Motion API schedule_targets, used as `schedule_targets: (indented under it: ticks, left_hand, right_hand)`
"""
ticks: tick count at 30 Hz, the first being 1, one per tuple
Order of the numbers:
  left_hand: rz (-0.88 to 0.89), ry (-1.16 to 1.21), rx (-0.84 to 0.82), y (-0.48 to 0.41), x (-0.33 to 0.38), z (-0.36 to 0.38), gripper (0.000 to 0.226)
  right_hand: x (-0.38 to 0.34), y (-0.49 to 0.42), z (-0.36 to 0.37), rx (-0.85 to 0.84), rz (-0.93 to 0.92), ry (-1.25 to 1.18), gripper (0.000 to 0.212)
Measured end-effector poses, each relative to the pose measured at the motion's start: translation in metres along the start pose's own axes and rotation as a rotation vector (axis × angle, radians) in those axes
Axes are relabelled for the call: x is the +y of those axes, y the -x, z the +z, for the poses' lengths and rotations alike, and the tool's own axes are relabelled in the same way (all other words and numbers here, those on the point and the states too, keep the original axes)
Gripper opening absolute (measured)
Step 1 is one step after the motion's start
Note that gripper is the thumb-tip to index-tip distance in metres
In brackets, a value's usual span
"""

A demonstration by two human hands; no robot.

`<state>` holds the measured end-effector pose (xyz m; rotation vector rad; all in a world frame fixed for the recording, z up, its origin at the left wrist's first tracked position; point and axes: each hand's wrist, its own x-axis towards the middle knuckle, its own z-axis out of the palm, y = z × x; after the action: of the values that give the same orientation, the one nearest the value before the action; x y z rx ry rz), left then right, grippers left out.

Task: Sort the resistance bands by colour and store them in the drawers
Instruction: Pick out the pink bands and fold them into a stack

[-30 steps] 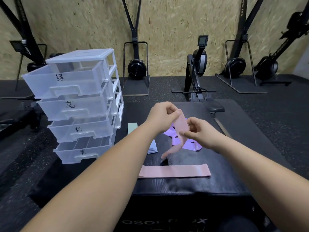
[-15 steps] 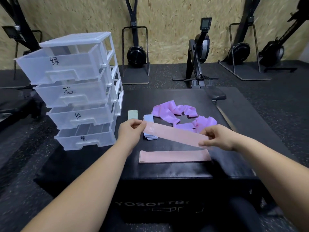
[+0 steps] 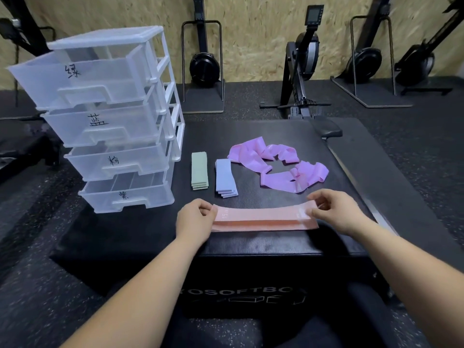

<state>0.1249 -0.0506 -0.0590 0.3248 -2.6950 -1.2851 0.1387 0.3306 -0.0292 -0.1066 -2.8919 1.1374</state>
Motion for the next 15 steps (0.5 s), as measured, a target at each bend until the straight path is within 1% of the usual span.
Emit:
schedule_targets:
  ticks: [4,8,10,13,15]
  left_hand:
    - [0.095,-0.196,0.048,0.004,-0.008,0.009,0.018]
    - [0.135,-0.326,0.071,0.006,-0.014,0.014,0.017]
    - [0.141,-0.333,0.065,0.007,-0.017,0.015,0.016]
    - [0.169,-0.315,0.058,0.007,-0.018,0.015,0.005]
    - [0.206,-0.286,0.043,0.005,-0.017,0.014,0.014]
  right_hand:
    - [-0.001,0.009,0.015,0.075,-0.048,0.095,0.033]
    - [0.011,0.01,0.028,0.092,-0.14,0.204,0.031]
    - [0.017,0.009,0.032,0.093,-0.163,0.242,0.031]
    - [0.023,0.01,0.036,0.115,-0.177,0.245,0.03]
    - [0.025,0.009,0.035,0.127,-0.199,0.26,0.03]
